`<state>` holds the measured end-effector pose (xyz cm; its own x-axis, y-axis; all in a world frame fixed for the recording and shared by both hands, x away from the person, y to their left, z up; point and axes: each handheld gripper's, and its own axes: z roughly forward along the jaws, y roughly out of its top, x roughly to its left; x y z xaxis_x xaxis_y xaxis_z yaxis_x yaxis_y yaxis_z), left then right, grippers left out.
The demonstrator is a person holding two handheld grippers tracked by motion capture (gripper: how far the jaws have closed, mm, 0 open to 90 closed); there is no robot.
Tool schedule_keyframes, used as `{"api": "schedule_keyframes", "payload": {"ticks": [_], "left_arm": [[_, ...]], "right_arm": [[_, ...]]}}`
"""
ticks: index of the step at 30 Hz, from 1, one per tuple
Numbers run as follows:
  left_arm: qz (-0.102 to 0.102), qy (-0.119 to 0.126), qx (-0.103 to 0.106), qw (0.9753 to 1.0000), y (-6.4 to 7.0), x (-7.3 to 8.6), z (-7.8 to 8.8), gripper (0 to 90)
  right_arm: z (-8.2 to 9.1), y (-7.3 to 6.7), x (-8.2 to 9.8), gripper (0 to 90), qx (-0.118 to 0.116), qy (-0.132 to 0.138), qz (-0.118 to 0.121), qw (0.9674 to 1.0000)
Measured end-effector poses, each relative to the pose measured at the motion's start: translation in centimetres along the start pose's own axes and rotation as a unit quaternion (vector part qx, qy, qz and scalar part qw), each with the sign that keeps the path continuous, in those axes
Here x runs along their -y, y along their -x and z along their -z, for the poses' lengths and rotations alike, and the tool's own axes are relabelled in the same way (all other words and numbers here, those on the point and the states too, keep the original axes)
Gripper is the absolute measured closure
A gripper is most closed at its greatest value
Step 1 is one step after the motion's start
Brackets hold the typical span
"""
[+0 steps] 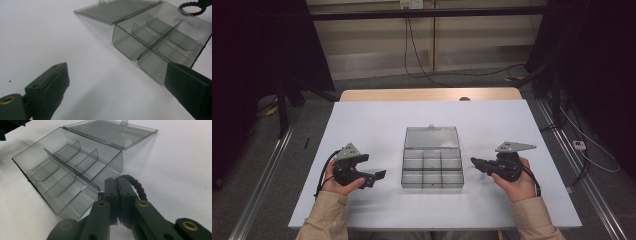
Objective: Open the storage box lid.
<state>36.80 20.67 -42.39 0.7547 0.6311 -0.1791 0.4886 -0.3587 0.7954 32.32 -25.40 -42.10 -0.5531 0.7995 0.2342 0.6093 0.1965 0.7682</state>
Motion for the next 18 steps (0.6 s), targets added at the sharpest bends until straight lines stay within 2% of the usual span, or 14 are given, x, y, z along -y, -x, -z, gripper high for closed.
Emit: {"api": "schedule_keyframes", "payload": {"ticks": [18], "left_arm": [[-0.001, -0.007, -0.002, 1.0000, 0.0, 0.3, 0.2, 5.9]], "right_arm": [[0.4, -0.5, -1.1, 87.7, -0.016, 0.011, 0.004, 0.9998]]}}
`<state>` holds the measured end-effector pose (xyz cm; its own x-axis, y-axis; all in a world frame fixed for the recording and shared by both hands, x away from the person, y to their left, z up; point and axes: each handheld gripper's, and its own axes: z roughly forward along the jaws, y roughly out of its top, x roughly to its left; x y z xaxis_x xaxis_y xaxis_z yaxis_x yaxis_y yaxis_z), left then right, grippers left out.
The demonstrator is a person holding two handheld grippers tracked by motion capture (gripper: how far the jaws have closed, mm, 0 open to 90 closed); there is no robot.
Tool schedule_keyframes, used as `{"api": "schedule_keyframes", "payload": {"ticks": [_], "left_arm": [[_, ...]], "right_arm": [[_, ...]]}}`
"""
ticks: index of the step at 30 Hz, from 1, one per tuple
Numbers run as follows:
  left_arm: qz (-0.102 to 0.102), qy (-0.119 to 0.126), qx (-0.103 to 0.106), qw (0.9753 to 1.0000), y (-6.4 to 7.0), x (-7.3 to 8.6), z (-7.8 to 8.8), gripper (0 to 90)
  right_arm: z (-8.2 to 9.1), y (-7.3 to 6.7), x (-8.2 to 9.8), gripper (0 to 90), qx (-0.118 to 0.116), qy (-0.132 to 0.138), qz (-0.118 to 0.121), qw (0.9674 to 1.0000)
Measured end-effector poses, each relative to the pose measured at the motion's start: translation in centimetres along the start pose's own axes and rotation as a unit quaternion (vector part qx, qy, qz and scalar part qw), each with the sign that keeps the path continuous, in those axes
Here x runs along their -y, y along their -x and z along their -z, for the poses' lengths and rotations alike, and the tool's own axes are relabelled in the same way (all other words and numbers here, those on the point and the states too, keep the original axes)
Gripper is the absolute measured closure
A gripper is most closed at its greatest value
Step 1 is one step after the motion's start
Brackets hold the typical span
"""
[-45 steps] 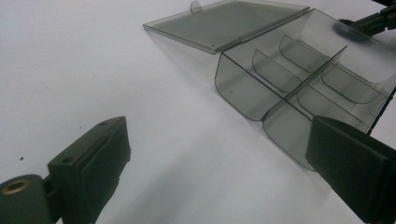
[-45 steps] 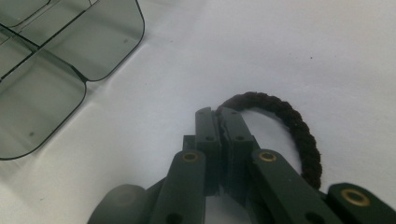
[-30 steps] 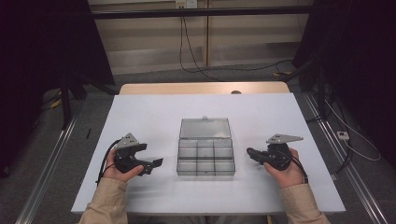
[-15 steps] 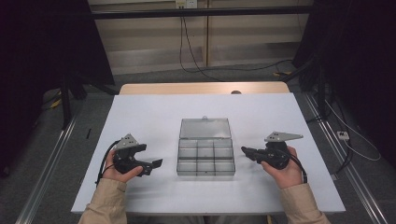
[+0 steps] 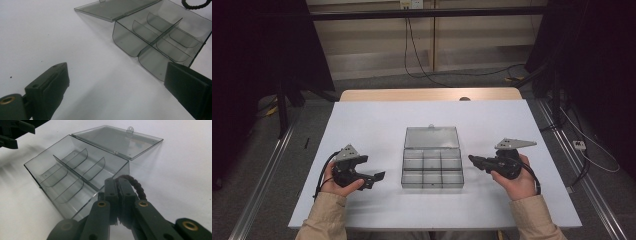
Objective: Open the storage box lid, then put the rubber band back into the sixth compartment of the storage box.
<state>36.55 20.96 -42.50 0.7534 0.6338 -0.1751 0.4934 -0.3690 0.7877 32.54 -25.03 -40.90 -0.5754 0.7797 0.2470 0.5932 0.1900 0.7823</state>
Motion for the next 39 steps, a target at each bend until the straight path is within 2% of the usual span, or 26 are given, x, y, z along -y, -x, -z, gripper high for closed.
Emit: {"api": "schedule_keyframes", "payload": {"ticks": [39], "left_arm": [[0.000, -0.001, -0.003, 1.0000, -0.1, 0.1, 0.1, 6.0]], "right_arm": [[0.8, -1.2, -2.1, 87.7, -0.025, 0.020, 0.018, 0.9993]]}}
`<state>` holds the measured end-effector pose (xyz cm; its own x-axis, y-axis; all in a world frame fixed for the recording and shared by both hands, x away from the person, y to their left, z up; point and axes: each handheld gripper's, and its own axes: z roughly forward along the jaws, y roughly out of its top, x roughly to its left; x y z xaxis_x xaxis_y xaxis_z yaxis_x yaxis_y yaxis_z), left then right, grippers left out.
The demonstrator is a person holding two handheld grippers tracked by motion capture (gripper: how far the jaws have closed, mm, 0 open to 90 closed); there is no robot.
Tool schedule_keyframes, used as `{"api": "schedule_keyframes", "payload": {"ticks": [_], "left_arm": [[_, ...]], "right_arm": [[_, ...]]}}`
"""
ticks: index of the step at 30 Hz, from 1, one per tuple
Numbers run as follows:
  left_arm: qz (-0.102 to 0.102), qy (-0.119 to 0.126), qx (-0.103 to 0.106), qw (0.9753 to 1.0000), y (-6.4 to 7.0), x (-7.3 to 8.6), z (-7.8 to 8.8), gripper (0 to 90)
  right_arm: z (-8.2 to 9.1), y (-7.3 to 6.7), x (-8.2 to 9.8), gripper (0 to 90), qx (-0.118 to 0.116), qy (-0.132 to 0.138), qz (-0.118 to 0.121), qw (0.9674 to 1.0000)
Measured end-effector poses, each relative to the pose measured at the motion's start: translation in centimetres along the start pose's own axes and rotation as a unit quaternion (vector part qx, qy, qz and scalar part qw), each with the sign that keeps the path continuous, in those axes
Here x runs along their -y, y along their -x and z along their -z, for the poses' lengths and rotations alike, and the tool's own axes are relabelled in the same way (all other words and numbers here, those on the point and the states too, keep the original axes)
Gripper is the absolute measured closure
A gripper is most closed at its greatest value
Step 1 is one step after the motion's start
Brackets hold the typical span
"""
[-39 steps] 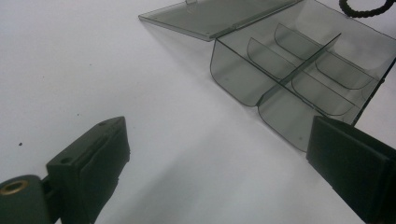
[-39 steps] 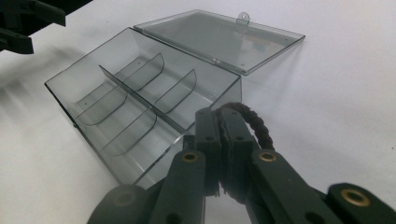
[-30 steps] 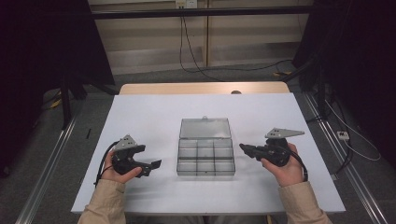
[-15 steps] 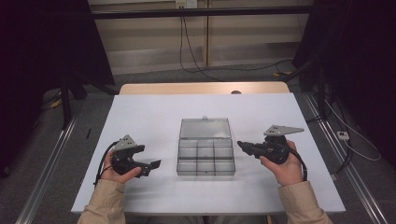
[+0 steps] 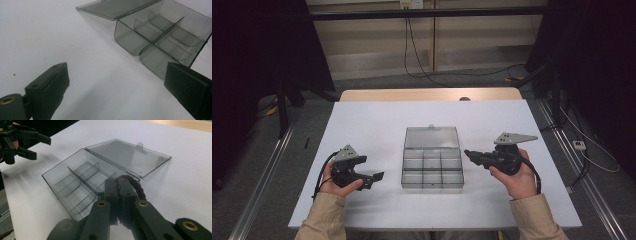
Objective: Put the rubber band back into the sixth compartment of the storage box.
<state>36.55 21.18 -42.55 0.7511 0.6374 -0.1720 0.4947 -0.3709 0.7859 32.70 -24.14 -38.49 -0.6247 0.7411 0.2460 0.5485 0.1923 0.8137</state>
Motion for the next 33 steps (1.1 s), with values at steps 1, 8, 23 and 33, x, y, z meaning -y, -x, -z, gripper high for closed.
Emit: {"api": "schedule_keyframes", "payload": {"ticks": [1, 8, 23, 33], "left_arm": [[0.001, 0.000, 0.001, 1.0000, 0.0, 0.0, 0.0, 6.0], [-0.001, 0.000, 0.000, 1.0000, 0.1, 0.0, 0.0, 6.0], [0.000, -0.001, 0.000, 1.0000, 0.1, 0.0, 0.0, 5.9], [-0.001, -0.002, 0.001, 1.0000, 0.0, 0.0, 0.0, 6.0]], "right_arm": [[0.0, 0.0, 0.0, 87.7, -0.001, 0.000, 0.000, 1.0000], [0.0, -0.5, -0.3, 87.7, -0.008, 0.001, 0.005, 1.0000], [-0.4, -1.6, -0.7, 87.7, -0.027, 0.002, 0.013, 0.9996], [-1.0, -2.6, -0.9, 87.7, -0.040, -0.003, 0.023, 0.9989]]}}
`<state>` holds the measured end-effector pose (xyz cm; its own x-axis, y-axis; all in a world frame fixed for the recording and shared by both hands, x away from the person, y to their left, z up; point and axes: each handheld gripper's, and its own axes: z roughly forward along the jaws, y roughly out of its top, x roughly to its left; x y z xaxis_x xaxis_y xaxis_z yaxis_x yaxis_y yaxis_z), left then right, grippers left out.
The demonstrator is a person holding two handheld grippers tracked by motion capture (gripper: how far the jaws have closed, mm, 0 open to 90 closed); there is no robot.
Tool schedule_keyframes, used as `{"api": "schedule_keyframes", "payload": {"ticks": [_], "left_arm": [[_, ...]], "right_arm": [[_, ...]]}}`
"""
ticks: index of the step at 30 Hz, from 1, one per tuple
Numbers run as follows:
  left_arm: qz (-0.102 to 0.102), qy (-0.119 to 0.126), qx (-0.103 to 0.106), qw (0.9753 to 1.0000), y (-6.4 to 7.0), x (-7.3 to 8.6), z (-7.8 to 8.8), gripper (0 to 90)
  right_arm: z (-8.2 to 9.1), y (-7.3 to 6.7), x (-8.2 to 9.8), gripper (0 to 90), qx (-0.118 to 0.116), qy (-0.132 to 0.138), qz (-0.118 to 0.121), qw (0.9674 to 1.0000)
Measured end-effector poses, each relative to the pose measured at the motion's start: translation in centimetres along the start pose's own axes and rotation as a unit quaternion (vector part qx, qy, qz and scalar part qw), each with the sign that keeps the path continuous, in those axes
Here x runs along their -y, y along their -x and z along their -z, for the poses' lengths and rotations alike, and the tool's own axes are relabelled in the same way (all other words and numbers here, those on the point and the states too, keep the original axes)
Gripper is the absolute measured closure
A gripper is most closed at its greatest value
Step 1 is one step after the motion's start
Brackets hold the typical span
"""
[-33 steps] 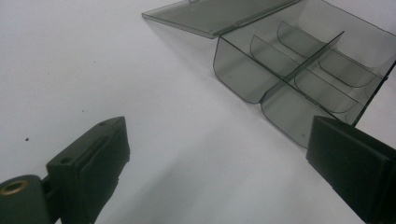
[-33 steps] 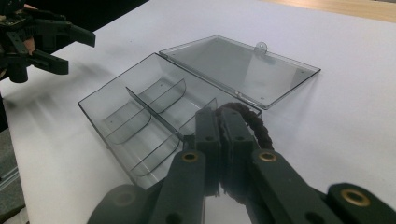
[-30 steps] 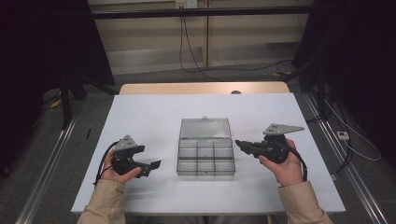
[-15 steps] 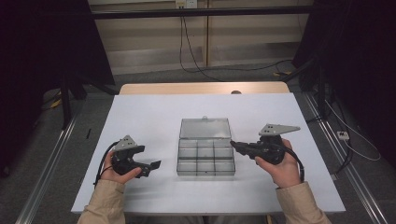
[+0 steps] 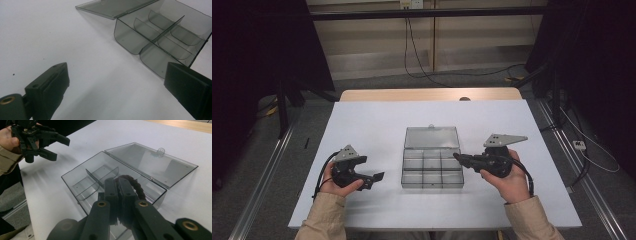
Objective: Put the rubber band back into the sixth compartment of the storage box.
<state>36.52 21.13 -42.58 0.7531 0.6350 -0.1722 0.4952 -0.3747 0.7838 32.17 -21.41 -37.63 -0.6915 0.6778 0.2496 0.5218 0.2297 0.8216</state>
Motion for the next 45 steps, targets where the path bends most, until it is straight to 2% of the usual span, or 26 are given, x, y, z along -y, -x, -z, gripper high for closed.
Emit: {"api": "schedule_keyframes", "payload": {"ticks": [17, 45], "left_arm": [[0.000, 0.001, 0.000, 1.0000, 0.0, 0.0, 0.0, 6.0], [-0.002, -0.003, 0.000, 1.0000, 0.0, 0.0, -0.1, 6.0]], "right_arm": [[-1.1, -0.8, 0.2, 87.6, -0.021, -0.008, 0.002, 0.9997], [-2.6, -1.2, 0.9, 87.6, -0.035, -0.025, 0.000, 0.9991]]}}
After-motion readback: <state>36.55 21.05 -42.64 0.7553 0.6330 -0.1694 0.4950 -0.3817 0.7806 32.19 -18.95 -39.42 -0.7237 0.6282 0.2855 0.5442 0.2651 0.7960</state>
